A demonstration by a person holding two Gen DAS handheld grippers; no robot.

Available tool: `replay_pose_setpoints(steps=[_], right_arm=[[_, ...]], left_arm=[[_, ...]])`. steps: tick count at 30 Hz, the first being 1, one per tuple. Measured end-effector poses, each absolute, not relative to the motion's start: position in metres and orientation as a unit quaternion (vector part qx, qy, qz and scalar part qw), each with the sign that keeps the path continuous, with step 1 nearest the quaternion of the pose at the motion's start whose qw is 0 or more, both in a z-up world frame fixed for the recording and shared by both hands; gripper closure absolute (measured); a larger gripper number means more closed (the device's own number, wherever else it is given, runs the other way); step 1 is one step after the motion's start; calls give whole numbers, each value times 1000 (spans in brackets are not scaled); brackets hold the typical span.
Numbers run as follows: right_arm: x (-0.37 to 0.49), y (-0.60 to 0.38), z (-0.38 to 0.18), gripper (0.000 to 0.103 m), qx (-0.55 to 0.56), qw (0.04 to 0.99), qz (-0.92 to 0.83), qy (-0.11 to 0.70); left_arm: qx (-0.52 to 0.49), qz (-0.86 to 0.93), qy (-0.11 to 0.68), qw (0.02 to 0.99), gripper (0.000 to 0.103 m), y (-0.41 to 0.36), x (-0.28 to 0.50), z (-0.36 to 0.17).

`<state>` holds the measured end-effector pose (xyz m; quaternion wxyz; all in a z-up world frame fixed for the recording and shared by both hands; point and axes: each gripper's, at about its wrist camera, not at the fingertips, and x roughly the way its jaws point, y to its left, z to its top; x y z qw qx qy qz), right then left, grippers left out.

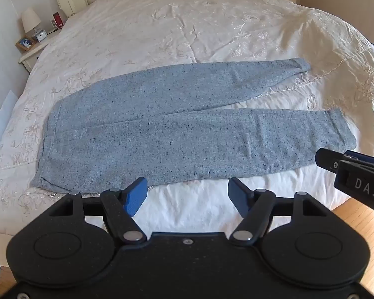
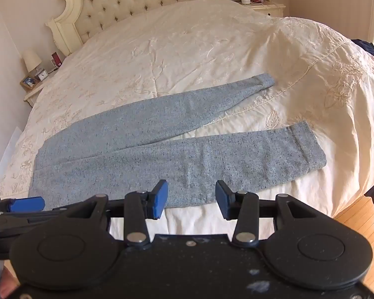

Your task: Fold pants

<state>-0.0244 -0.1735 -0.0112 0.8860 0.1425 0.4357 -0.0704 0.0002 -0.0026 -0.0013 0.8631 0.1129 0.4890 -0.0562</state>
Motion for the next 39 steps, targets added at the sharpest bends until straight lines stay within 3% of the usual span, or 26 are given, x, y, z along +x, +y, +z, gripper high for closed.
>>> replay_pose_setpoints(steps=[39], right_arm=[[-25, -165, -13, 57, 140, 882, -51, 447]], left_arm=[[86, -52, 502, 859, 31, 1, 1, -5]])
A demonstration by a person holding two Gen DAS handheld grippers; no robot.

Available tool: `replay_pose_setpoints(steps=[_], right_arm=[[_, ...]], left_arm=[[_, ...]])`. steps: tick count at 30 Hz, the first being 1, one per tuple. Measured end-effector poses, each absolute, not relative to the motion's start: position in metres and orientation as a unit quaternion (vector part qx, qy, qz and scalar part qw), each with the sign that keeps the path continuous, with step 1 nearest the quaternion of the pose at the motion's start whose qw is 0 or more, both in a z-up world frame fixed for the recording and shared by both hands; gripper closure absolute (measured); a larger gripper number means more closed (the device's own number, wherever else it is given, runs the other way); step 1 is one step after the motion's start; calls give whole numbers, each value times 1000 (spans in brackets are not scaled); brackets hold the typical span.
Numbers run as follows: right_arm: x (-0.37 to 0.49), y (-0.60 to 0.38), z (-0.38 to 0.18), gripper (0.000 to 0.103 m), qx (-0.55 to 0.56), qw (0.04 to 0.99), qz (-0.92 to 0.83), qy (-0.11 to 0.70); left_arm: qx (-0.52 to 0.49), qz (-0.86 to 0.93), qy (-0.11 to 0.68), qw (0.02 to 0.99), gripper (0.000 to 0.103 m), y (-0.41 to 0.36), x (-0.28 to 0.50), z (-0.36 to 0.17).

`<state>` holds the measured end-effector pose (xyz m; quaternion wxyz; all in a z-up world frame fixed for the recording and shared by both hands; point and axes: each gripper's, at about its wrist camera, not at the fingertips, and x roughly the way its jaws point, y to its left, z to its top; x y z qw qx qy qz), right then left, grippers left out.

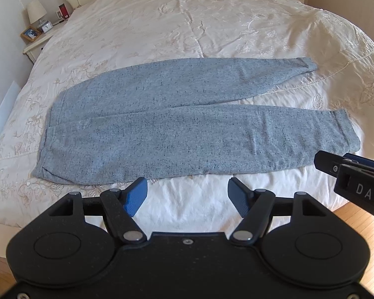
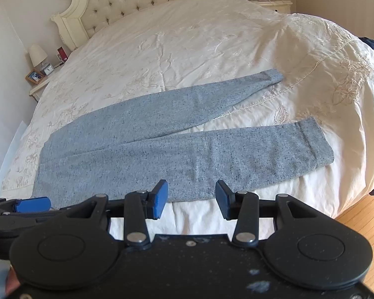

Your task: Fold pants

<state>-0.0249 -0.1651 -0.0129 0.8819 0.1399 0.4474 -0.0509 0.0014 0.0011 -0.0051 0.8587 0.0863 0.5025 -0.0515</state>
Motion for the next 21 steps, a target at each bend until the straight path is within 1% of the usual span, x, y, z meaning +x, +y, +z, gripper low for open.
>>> replay_pose_setpoints(steps=[21], right_arm=[[-20, -165, -16, 57, 139, 880, -46, 453]], left_arm=[[87, -48, 504, 858, 31, -1, 4, -9]])
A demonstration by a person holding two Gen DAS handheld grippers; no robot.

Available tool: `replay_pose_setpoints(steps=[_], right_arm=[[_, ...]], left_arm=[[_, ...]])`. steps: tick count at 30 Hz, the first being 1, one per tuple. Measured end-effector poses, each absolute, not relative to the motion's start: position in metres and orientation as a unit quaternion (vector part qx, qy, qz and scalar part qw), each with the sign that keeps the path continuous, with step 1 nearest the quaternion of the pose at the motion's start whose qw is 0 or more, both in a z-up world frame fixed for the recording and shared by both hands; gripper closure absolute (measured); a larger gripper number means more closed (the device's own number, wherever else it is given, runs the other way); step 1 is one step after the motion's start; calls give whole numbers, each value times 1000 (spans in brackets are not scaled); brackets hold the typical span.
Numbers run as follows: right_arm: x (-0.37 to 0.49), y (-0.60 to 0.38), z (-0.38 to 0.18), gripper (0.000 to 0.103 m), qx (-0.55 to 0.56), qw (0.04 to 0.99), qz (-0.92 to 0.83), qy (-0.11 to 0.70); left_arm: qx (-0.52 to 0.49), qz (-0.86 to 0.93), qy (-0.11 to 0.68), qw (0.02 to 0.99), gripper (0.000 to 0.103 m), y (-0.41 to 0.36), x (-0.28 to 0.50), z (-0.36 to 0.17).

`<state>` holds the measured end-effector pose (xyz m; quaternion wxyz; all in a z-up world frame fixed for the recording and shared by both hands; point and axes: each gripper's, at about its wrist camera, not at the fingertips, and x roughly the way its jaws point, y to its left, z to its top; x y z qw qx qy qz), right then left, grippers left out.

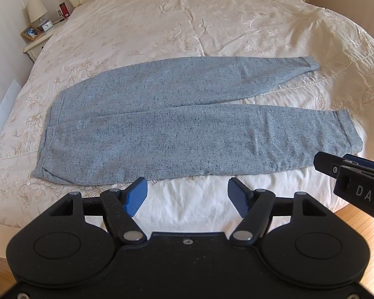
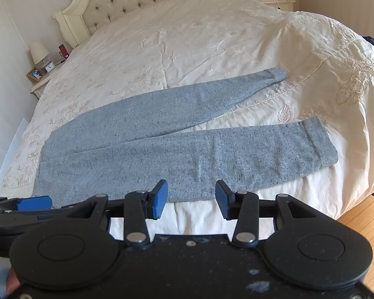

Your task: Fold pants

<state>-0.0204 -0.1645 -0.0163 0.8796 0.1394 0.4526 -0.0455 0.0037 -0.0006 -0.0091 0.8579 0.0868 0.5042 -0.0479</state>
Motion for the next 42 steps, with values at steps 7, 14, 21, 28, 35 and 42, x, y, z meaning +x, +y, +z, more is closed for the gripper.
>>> replay_pose_setpoints(steps=[7, 14, 21, 28, 35, 42], right_arm=[[-19, -165, -16, 57, 139, 880, -45, 453], [-17, -166, -18, 57, 139, 879, -42, 454], [-16, -167, -19, 57, 140, 878, -38, 455], [-12, -167, -33, 57, 143, 868, -31, 475], [2, -150, -65, 57, 149, 839, -10, 523], [29, -120, -106, 57, 135, 815, 13, 564]], left_arm=[[85, -48, 505, 857, 31, -1, 5, -9], [86, -46, 507, 856, 31, -2, 6, -10], [86, -44, 505, 858, 31, 0, 6, -13], [52, -25, 539, 841, 31, 30, 6, -37], [34, 16, 570, 821, 31, 72, 17, -73], [55, 22, 590, 805, 31, 94, 53, -119]])
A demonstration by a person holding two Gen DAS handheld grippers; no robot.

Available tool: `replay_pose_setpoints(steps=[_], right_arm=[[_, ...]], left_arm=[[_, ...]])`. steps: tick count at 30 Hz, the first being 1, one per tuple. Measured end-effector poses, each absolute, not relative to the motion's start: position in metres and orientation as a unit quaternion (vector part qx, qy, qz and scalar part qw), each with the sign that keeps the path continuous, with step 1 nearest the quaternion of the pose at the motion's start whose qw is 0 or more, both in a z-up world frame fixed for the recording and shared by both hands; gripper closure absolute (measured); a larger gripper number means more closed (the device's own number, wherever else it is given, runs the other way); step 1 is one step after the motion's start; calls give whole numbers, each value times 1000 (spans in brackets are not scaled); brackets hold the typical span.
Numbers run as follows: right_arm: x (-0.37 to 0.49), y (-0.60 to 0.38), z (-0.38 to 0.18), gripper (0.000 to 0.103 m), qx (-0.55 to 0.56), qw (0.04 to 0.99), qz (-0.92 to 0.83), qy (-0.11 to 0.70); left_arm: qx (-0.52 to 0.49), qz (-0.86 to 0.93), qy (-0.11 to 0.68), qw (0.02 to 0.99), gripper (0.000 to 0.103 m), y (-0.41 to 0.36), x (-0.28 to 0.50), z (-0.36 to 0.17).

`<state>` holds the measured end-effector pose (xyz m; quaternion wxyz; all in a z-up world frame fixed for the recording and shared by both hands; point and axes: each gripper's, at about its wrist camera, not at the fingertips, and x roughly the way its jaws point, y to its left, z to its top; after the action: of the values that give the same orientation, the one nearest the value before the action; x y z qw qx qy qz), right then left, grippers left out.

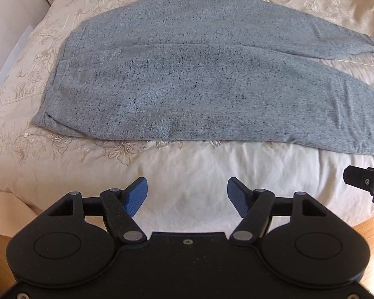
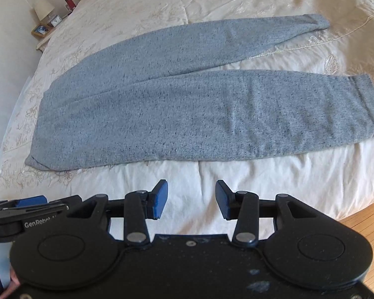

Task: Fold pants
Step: 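Move both open grippers down over the sweatpants toward the leg edge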

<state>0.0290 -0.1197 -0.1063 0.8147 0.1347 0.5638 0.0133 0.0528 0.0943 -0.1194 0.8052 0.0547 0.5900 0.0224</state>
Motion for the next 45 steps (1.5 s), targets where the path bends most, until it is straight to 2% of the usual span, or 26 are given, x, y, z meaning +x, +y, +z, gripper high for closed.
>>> replay_pose_setpoints(steps=[10, 16, 23, 25, 29, 36, 38, 43, 45], right_arm=[[82, -91, -177, 58, 97, 773, 5, 627], [111, -92, -196, 58, 103, 762, -16, 639], [149, -114, -149, 58, 143, 819, -62, 552], [159, -117, -145, 58, 152, 823, -63, 544], [180, -111, -162, 58, 150, 806, -46, 571], [150, -78, -221, 58, 93, 738, -7, 668], [135, -73, -220, 58, 74, 738, 0, 671], [110, -73, -206, 58, 84, 736, -2, 671], [103, -75, -198, 58, 97, 746, -6, 659]], left_arm=[[132, -14, 612, 780, 31, 96, 118, -187], [113, -18, 589, 800, 31, 106, 155, -161], [65, -26, 529, 846, 31, 116, 180, -104], [68, -21, 521, 851, 31, 117, 194, -106], [84, -35, 561, 822, 32, 113, 209, -136], [161, -81, 657, 732, 31, 115, 166, -211], [155, -88, 647, 742, 29, 123, 158, -208], [93, -37, 605, 790, 32, 154, 159, -175], [96, -3, 604, 791, 32, 167, 165, -178]])
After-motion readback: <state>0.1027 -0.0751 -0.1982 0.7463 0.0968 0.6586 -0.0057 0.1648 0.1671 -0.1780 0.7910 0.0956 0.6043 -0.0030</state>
